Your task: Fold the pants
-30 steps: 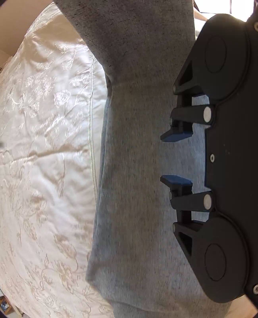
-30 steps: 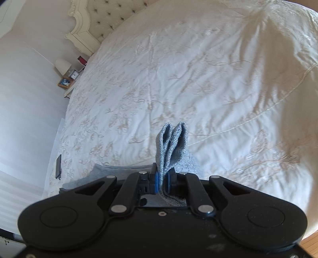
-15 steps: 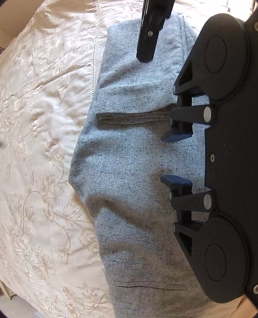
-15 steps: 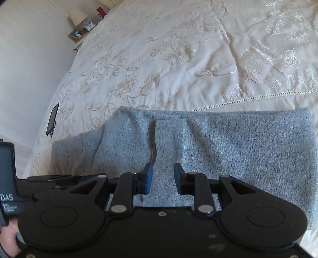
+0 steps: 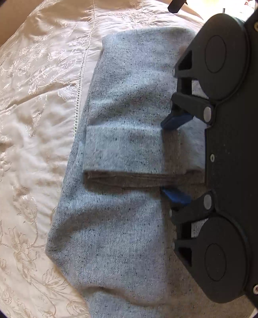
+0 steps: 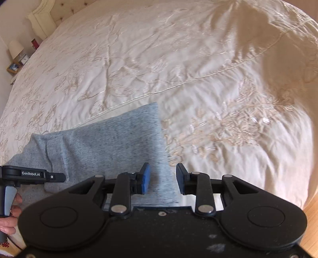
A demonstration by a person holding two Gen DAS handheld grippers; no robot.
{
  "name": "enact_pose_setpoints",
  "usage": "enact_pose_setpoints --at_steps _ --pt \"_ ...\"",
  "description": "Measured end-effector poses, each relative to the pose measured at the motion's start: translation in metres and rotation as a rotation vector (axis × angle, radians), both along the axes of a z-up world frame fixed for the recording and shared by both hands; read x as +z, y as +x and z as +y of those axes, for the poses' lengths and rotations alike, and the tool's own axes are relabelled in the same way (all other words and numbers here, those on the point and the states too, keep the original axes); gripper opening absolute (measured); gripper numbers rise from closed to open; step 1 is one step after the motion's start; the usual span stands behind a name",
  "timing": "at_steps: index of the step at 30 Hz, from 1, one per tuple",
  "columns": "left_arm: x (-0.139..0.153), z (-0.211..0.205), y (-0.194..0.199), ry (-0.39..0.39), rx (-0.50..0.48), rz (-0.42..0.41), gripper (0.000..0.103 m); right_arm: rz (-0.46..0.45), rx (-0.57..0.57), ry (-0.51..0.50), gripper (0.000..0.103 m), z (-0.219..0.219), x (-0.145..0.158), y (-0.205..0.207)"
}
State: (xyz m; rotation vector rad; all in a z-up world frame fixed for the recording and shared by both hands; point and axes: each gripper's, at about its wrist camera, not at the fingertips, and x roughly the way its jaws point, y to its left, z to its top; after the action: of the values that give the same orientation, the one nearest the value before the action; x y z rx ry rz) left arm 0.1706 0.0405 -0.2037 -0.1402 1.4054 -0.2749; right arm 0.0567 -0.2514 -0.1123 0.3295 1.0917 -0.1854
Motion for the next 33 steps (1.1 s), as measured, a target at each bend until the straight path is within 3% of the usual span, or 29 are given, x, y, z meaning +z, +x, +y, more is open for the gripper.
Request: enact_pose_setpoints --at_steps 1,5,6,7,8,10,13,16,17,20,22,25,28,30,32,33 --pt "-0.002 -0.008 -0.001 0.007 -0.023 0.015 0.086 -0.007 -0.001 0.0 0.032 -0.008 0.0 -0.003" --pt "0.01 -0.03 -0.019 0.1 -0.099 -0.075 0.041 -0.013 0.046 0.019 0.032 -0.017 -0.004 0.0" --pt "0.015 -0.024 -0.024 0.073 -0.068 -0.072 0.036 -0.012 0.069 0.028 0.032 -0.015 -0.006 0.005" --pt "0.019 -0.016 -0.028 0.046 -0.027 -0.06 0.022 -0.015 0.087 0.037 0.032 -0.015 -0.007 0.007" --pt "0.024 -0.007 -0.032 0.01 0.019 -0.045 0.019 -0.017 0.107 0.043 0.032 -0.01 -0.01 0.015" --pt "0.03 0.009 -0.04 -0.028 0.087 -0.022 0.019 -0.017 0.144 0.049 0.032 -0.006 -0.013 0.023" --pt "0.029 0.012 -0.049 0.005 0.092 -0.042 0.021 -0.041 0.213 0.065 0.032 0.001 -0.015 0.036" --pt "0.028 0.009 -0.047 0.057 0.094 -0.059 0.042 -0.07 0.302 0.052 0.032 0.013 -0.02 0.058" --pt "0.032 0.008 -0.045 0.067 0.103 -0.067 0.043 -0.076 0.337 0.042 0.032 0.018 -0.024 0.068" --pt "0.052 0.018 -0.05 0.064 0.156 -0.138 0.044 0.012 0.399 -0.042 0.029 0.027 -0.055 0.094" --pt "0.058 0.027 -0.051 0.105 0.195 -0.124 0.046 0.085 0.388 -0.104 0.03 0.023 -0.07 0.103" --pt "0.058 0.031 -0.057 0.13 0.178 -0.111 0.044 0.014 0.399 -0.141 0.031 0.025 -0.048 0.093" --pt "0.054 0.016 -0.063 0.11 0.142 -0.113 0.046 -0.094 0.495 -0.059 0.033 0.038 -0.024 0.066" --pt "0.041 0.007 -0.062 0.15 0.121 -0.077 0.048 -0.064 0.564 -0.015 0.031 0.048 -0.028 0.05" --pt "0.023 0.003 -0.067 0.231 0.11 -0.046 0.051 0.024 0.613 -0.082 0.03 0.059 -0.048 0.032" --pt "0.019 0.004 -0.069 0.226 0.118 -0.047 0.051 0.061 0.618 -0.097 0.03 0.059 -0.058 0.025"
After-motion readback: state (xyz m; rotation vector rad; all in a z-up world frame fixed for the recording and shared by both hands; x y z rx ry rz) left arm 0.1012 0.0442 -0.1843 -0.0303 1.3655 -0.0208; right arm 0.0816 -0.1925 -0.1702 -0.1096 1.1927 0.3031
